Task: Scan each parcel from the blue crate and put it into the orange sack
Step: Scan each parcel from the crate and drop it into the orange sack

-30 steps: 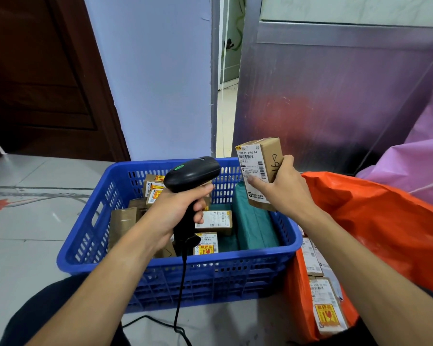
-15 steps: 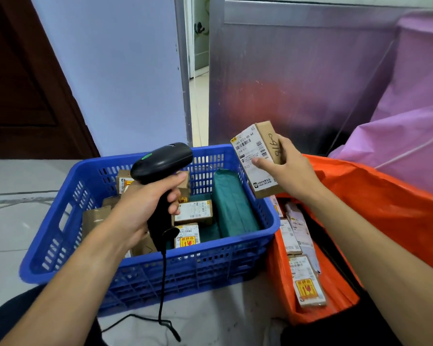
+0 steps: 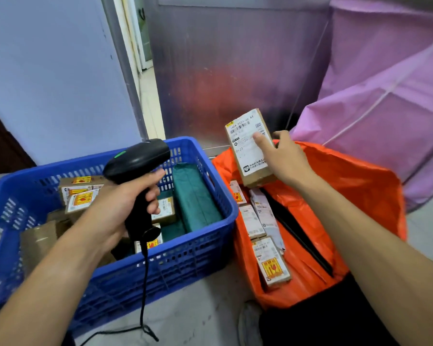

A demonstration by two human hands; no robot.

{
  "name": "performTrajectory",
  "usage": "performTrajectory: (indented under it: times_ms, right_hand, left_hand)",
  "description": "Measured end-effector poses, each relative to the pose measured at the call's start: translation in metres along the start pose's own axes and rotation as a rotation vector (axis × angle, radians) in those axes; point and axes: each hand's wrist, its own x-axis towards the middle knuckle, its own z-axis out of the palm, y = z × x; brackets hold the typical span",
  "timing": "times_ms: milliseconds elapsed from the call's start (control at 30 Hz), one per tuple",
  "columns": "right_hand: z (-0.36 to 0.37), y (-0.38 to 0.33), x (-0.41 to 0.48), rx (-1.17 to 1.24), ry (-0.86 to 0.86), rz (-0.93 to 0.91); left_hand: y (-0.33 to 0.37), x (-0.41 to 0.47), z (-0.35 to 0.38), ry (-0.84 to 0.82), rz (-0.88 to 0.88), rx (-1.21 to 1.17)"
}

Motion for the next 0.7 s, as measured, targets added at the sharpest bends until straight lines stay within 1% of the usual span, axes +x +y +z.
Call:
performTrajectory:
  times_ms: [100,200,267,467,533,633,700]
  right_hand:
    - [-0.006,0.018,0.006,-0.037,-0.041,0.133]
    - [-0.004,0.042,0.007,-0.067,-0.190,0.237]
    - [-0.003,0.055,0.005,-0.097,-0.259,0.276]
    - [0.002,0.090,0.001,-0.112,-0.283,0.371]
    - [0.001,0.098,-0.001,-0.036,-0.271,0.423]
    - [-0.001,0.110,-0.005,0.192,-0.284,0.542]
    - [-0.003,0.120,-0.008,0.251,-0.283,0.594]
  left_hand:
    - [-0.008,0.006,0.014,-0.030,-0.010,0.016]
    - [-0.016,0.012,0.027,-0.052,-0.026,0.025]
    - [-0.023,0.016,0.032,-0.052,-0.051,0.058]
    - [-0.038,0.024,0.052,-0.082,-0.117,0.100]
    - [-0.041,0.026,0.059,-0.101,-0.123,0.117]
    - [-0.042,0.026,0.065,-0.133,-0.127,0.140]
    - [-0.044,0.026,0.067,-0.150,-0.143,0.157]
